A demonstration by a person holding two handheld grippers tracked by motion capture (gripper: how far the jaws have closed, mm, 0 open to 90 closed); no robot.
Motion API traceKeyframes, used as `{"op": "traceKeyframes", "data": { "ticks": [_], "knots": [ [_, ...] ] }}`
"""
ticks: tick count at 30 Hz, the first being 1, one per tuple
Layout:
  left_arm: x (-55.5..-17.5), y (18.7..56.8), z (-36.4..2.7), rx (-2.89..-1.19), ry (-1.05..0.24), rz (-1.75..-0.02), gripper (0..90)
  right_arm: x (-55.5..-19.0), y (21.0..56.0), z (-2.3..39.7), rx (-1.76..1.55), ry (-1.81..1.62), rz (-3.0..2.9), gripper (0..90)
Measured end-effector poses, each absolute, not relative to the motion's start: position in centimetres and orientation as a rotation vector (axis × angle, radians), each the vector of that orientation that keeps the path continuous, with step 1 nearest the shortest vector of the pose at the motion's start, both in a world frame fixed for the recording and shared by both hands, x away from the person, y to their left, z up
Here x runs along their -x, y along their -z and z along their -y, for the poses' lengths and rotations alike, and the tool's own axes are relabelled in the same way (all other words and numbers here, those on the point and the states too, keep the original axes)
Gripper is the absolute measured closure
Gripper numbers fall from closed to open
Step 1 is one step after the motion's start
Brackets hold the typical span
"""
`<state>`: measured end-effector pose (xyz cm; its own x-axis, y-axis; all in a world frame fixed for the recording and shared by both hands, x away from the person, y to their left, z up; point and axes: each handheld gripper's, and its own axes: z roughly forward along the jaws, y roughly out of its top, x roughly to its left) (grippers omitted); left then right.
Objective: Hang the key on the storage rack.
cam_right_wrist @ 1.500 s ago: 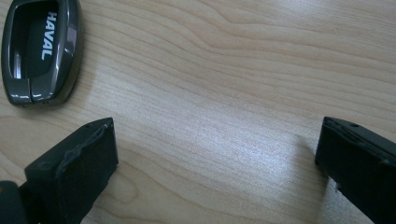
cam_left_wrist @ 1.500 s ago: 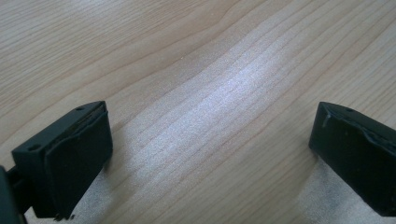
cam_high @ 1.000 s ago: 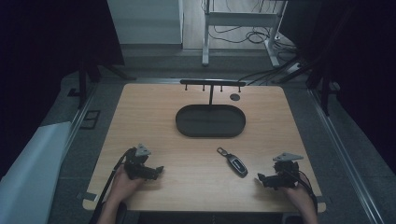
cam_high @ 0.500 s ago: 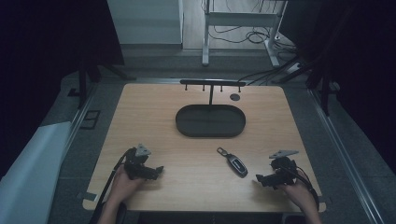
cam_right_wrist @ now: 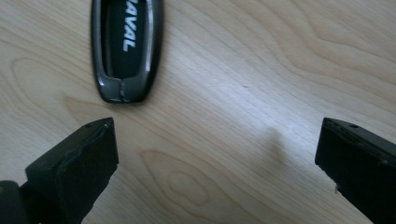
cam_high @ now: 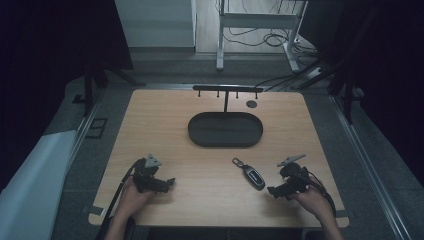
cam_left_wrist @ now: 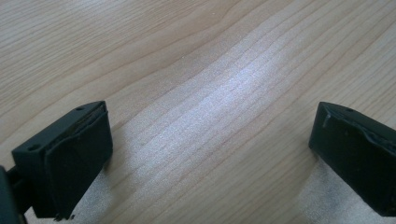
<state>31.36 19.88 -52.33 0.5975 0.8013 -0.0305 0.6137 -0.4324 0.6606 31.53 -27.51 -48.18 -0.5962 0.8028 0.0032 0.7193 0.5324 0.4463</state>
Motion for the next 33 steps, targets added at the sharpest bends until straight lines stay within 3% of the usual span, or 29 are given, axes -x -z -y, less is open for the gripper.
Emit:
{"op": "traceKeyframes", "data": {
  "ticks": [17,33],
  "knots": [
    [-31.4,52.3,-19.9,-2.193,-0.381,-1.115,0.0,-34.2,47.4,23.6,-1.257,-0.436,-2.740,2.1],
    [-31.4,52.3,-19.9,-2.192,-0.381,-1.115,0.0,-37.3,46.8,18.7,-1.214,-0.245,-2.832,25.5]
  ]
}}
